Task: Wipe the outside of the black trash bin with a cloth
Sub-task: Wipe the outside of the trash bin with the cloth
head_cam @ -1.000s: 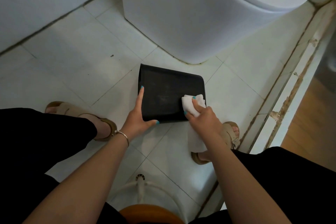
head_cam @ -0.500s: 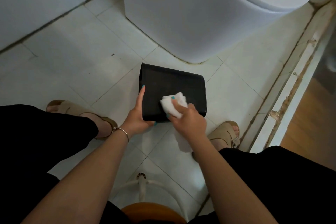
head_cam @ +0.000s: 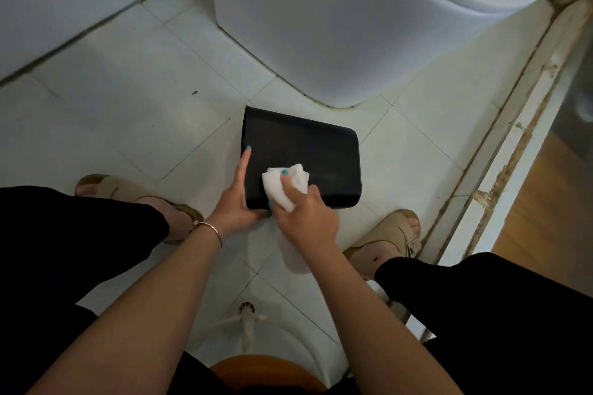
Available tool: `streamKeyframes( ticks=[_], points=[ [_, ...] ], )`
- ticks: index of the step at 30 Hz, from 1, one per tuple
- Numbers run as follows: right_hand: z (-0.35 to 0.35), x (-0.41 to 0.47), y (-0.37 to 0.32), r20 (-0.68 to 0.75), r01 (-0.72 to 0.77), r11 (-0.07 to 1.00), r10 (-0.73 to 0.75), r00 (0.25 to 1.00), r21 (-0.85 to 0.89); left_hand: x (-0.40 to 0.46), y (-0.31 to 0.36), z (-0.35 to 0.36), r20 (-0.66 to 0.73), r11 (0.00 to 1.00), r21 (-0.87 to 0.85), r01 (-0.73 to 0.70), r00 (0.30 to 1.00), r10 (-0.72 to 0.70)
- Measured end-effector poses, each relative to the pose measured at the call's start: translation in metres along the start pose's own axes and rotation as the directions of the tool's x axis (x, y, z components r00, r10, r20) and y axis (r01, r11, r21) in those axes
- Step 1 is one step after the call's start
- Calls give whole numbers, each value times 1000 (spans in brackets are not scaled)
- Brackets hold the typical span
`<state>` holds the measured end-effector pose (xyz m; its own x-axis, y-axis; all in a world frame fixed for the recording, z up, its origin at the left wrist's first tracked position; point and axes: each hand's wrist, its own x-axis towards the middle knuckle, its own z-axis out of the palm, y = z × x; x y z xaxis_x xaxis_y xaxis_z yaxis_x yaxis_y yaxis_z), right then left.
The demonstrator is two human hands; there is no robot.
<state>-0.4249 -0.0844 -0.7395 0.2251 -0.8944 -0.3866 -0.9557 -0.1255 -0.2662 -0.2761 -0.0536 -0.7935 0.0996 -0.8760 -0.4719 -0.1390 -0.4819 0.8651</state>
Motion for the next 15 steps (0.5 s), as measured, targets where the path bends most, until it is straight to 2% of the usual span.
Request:
streamKeyframes(
  ticks=[2, 3, 7, 11, 13, 15],
  points=[
    [-8, 3, 18, -7, 13, 996, -13, 1000, -83, 0, 2, -2, -8, 1000, 26, -9, 1000, 9],
    [-12, 4, 33, -11, -26, 996, 25, 1000, -83, 0, 1, -2, -3, 999, 33, -14, 1000, 15],
    [-28, 11, 91, -22, -301, 953, 302, 953, 23, -1, 3, -1, 25, 1000, 14, 1, 1000, -1],
    [-18, 8, 70, -29, -407, 911, 410, 912, 73, -2, 6, 0, 11, 999, 29, 18, 1000, -18],
    [-2, 0, 35, -22, -315, 944, 319, 948, 98, -1, 5, 0, -21, 999, 40, -3, 1000, 4],
    [12, -8, 0, 2, -129, 989, 129, 992, 77, 0, 2, -1, -41, 998, 55, 5, 999, -3]
  ],
)
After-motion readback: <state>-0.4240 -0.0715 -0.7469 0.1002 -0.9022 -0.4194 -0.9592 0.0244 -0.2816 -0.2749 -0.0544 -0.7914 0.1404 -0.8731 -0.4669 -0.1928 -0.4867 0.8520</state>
